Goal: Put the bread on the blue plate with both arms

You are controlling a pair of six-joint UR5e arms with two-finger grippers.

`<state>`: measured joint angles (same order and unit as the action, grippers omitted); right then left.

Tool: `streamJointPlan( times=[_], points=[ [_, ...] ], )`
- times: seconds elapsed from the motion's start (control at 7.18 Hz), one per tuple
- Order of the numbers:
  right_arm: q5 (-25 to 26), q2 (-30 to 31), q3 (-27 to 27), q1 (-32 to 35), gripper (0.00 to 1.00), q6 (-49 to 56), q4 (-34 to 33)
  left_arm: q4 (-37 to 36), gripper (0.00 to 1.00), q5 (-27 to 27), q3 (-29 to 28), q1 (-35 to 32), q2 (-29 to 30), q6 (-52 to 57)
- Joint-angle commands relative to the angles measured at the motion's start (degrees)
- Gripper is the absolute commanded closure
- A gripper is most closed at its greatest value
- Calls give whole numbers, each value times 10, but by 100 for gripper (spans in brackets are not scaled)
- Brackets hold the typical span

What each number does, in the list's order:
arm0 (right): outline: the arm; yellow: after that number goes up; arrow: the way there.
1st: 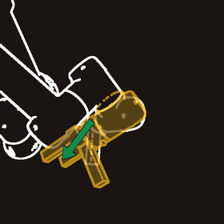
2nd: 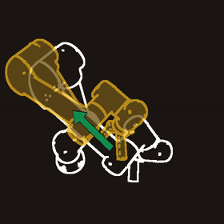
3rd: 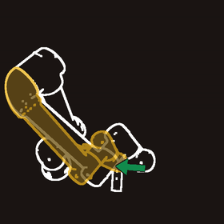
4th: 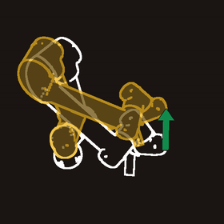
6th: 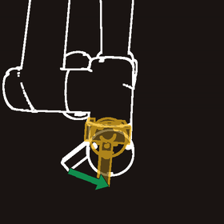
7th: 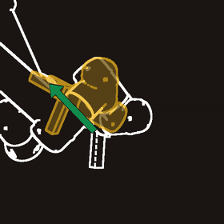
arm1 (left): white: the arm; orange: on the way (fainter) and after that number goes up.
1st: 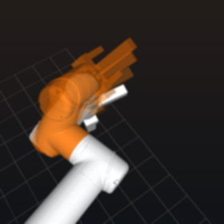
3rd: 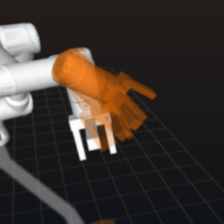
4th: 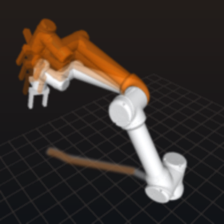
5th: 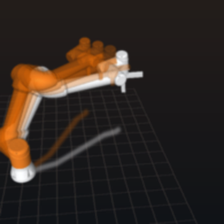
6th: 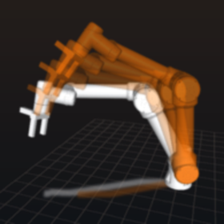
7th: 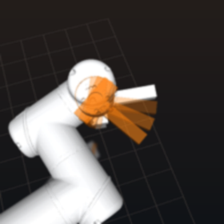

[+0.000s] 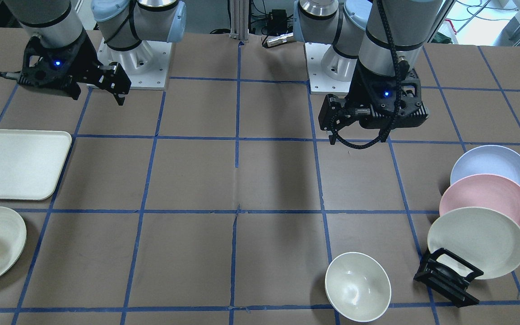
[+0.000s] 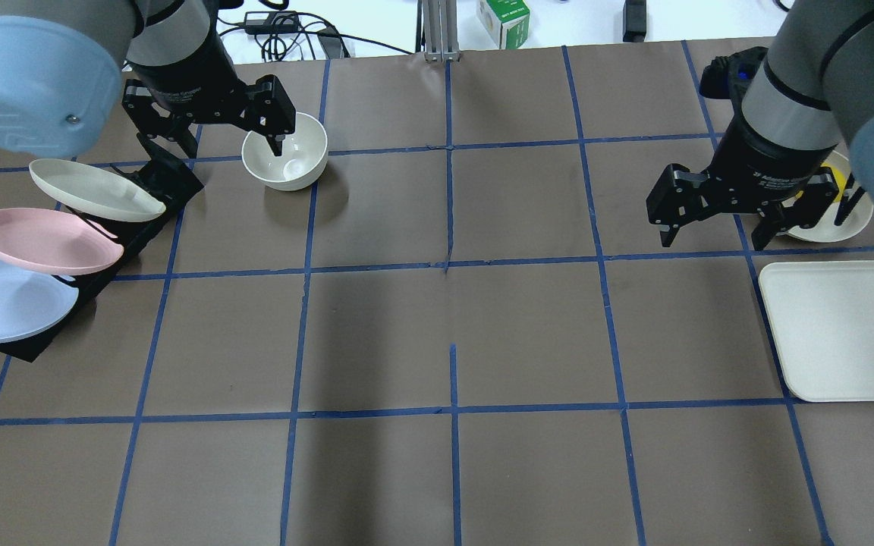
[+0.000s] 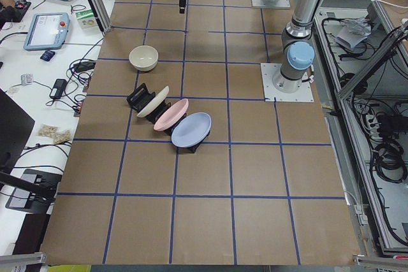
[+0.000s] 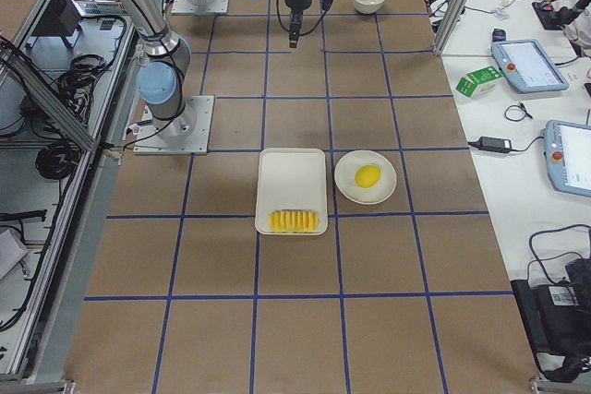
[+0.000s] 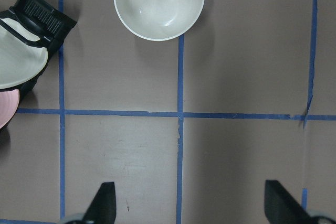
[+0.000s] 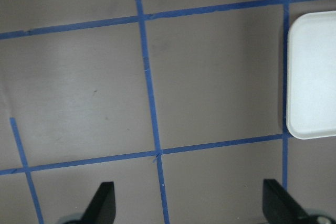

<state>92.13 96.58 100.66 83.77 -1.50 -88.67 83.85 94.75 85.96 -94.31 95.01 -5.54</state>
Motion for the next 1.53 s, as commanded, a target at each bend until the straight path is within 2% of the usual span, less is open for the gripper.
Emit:
streamJointPlan(
  times=[0.0, 0.28, 0.56, 0.84, 0.98, 1.25, 1.39],
  points=[
    [12, -6, 29, -84, 0, 81, -1, 0, 0, 0, 0, 0, 0, 0],
    [48, -6, 69, -137, 0, 191, -85, 0, 0, 0, 0, 0, 0, 0],
    [45, -12, 102, -210, 0, 305, -154, 0, 0, 0, 0, 0, 0, 0],
    [45, -43, 114, -269, 0, 416, -220, 0, 0, 0, 0, 0, 0, 0],
    [39, -66, 114, -313, 0, 465, -229, 0, 0, 0, 0, 0, 0, 0],
    [37, -121, 110, -377, 0, 568, -323, 0, 0, 0, 0, 0, 0, 0],
    [37, -151, 107, -402, 0, 588, -341, 0, 0, 0, 0, 0, 0, 0]
  ],
)
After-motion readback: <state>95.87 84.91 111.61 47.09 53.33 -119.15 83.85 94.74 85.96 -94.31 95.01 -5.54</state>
